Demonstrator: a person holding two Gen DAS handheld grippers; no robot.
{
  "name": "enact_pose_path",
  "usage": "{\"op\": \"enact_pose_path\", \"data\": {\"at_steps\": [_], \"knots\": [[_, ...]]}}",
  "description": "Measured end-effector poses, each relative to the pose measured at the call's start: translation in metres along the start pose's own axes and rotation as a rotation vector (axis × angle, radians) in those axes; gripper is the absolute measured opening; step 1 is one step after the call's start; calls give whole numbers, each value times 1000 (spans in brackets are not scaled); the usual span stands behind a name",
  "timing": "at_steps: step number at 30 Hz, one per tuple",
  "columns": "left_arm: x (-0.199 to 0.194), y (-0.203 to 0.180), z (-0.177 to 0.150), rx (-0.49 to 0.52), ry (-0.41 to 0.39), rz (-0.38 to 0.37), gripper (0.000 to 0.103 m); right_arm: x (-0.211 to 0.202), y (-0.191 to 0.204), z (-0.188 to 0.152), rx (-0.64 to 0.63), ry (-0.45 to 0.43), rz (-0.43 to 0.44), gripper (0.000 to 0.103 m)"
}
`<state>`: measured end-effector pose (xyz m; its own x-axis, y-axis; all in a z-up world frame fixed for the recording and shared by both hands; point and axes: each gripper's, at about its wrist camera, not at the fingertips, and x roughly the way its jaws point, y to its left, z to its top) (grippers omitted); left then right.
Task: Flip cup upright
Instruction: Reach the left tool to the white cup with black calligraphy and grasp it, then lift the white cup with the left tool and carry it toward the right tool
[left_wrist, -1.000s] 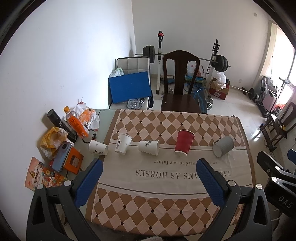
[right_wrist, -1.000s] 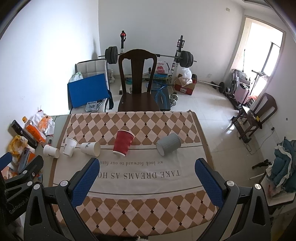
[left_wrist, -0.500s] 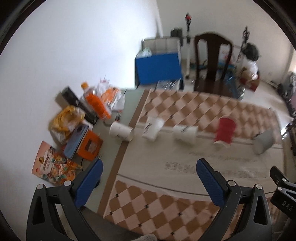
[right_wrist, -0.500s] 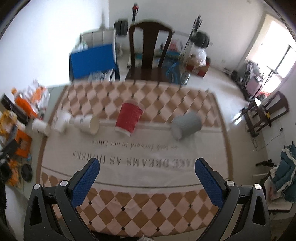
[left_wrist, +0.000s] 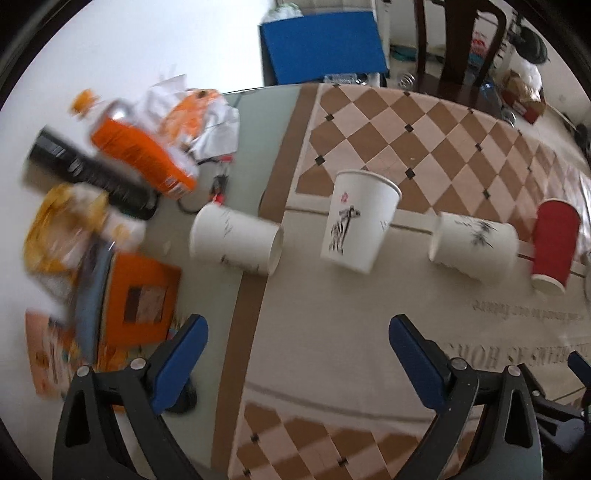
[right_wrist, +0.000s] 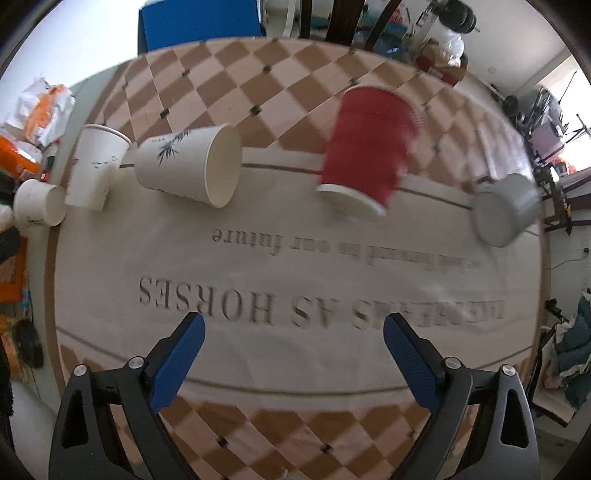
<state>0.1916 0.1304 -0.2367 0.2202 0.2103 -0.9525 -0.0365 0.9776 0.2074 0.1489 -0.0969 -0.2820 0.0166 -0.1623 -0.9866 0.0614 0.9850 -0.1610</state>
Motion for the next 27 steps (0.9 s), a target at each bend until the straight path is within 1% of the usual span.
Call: {"op": "enact_pose_path", "data": {"at_steps": [2, 3, 4, 5, 6, 8, 15, 16, 18, 20, 24, 27], "knots": [[15, -4, 12, 36, 8, -14, 99, 15, 9, 6, 1, 29, -7, 94], [24, -6, 18, 56, 15, -24, 96, 24, 13, 10, 0, 42, -16, 93], [30, -8, 23, 71, 26, -30, 92, 30, 17, 13, 0, 54, -22, 91], [39, -12, 28, 91, 39, -39, 81, 36, 20, 16, 1, 64, -25, 91], [47, -14, 33, 105, 54, -50, 75, 42, 22, 18, 3, 75, -29, 89], [57, -20, 39, 128, 71, -63, 73, 53, 28, 24, 3, 88, -42, 89], [79, -37, 58, 189, 82, -101, 72, 68, 39, 34, 14, 103, -71, 89], [81, -39, 60, 197, 84, -105, 70, 69, 40, 34, 16, 105, -74, 89], [86, -41, 65, 213, 90, -113, 63, 72, 42, 38, 18, 109, -79, 89], [91, -44, 70, 225, 98, -111, 57, 74, 44, 39, 21, 115, -84, 89], [93, -45, 75, 235, 79, -116, 57, 80, 43, 39, 28, 117, -92, 89], [94, -39, 77, 225, 78, -134, 55, 81, 46, 39, 26, 120, -101, 89]]}}
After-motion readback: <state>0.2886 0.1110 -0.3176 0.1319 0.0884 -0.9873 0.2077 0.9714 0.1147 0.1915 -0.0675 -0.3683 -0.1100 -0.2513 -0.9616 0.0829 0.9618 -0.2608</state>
